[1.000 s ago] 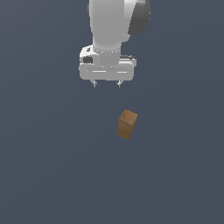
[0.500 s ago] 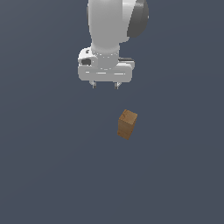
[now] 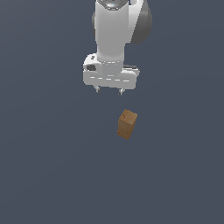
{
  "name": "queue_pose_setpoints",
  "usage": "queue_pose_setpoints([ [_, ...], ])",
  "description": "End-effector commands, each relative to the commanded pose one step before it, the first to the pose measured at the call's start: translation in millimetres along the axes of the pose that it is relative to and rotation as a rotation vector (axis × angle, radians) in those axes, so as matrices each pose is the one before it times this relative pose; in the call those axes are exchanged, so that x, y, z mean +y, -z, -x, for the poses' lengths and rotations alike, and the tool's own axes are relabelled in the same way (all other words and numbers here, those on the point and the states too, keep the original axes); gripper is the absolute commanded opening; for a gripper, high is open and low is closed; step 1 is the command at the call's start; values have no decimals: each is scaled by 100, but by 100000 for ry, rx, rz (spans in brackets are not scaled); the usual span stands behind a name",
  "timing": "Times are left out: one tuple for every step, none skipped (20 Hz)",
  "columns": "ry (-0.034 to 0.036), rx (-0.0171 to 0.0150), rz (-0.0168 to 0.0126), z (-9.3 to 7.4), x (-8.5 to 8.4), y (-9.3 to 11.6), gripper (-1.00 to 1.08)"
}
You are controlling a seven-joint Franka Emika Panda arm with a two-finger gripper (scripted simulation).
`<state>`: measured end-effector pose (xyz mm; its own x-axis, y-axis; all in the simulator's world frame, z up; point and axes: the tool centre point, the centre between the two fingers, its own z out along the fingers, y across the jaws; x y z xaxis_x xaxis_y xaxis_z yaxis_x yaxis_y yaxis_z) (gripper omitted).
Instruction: Pick up the object and move it to a goal position.
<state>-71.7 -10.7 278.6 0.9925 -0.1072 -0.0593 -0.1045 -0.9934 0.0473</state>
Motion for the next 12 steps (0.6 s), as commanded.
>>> queue_pose_setpoints([
  [-3611, 531, -310, -512, -810, -628, 100],
  [-1672, 247, -157, -215, -376, -289, 100],
  [-1774, 257, -176, -215, -404, -309, 100],
  [-1875, 265, -195, -213, -433, -331, 100],
  [-1963, 270, -215, -207, -456, -350, 100],
  [-1972, 263, -226, -191, -464, -356, 100],
  [-1977, 255, -236, -174, -468, -360, 100],
  [-1979, 247, -246, -157, -472, -364, 100],
  [-1981, 238, -256, -140, -475, -368, 100],
  [-1985, 229, -265, -123, -478, -372, 100],
  [-1988, 220, -274, -105, -479, -376, 100],
  [-1977, 208, -280, -87, -477, -378, 100],
])
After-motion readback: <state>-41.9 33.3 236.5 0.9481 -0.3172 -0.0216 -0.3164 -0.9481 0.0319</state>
